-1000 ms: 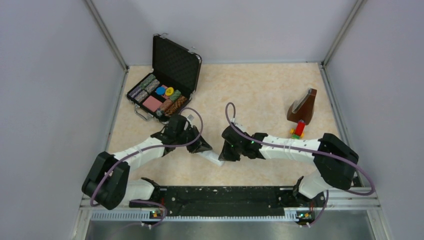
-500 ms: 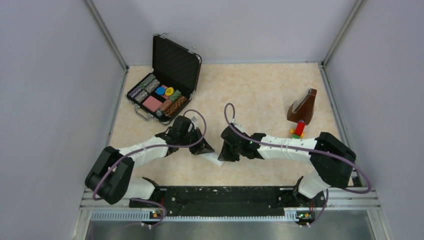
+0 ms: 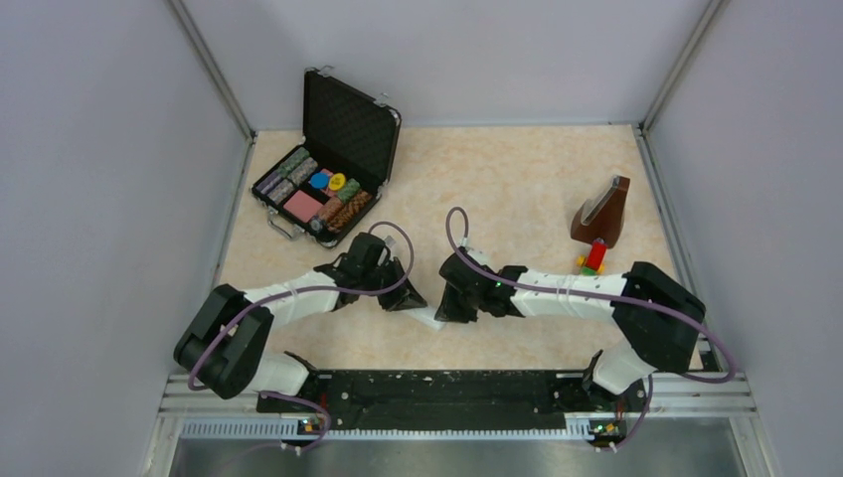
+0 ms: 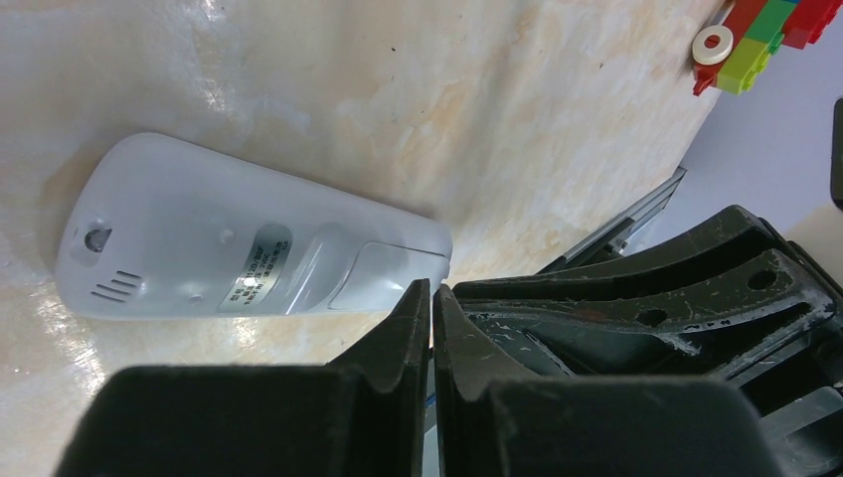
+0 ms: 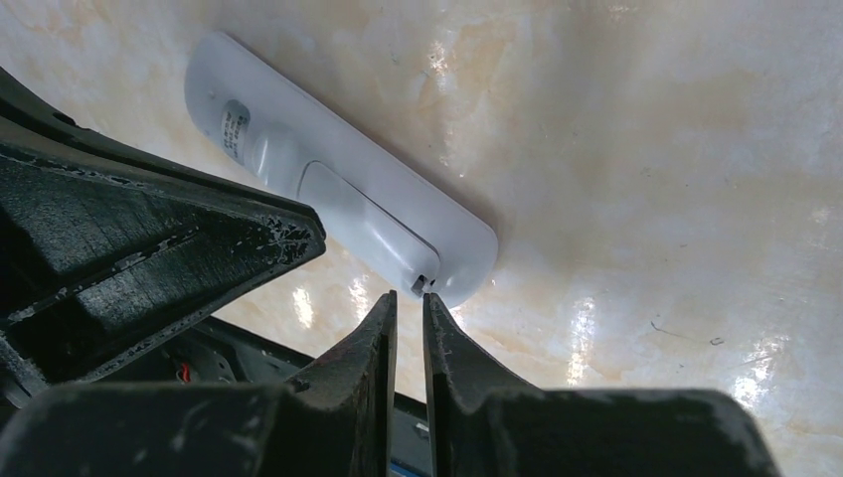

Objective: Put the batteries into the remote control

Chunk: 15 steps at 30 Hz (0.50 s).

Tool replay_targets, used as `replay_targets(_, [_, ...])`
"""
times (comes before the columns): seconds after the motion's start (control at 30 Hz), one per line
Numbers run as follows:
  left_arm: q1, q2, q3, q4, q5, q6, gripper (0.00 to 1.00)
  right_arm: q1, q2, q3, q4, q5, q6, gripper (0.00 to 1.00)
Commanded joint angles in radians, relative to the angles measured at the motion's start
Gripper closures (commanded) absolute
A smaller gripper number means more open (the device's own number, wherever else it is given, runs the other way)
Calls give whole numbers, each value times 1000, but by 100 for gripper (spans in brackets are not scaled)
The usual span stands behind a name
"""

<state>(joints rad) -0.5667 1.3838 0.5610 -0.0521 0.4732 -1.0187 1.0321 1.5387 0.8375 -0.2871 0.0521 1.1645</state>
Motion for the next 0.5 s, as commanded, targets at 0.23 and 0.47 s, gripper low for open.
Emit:
replay_targets(0.23, [-13,20,17,24,-18,27,91,6,26,-17,63,33,30,88])
replay_targets(0.47, [-15,27,-5,26,-32,29,91,6,50,-17,80,34,34,91])
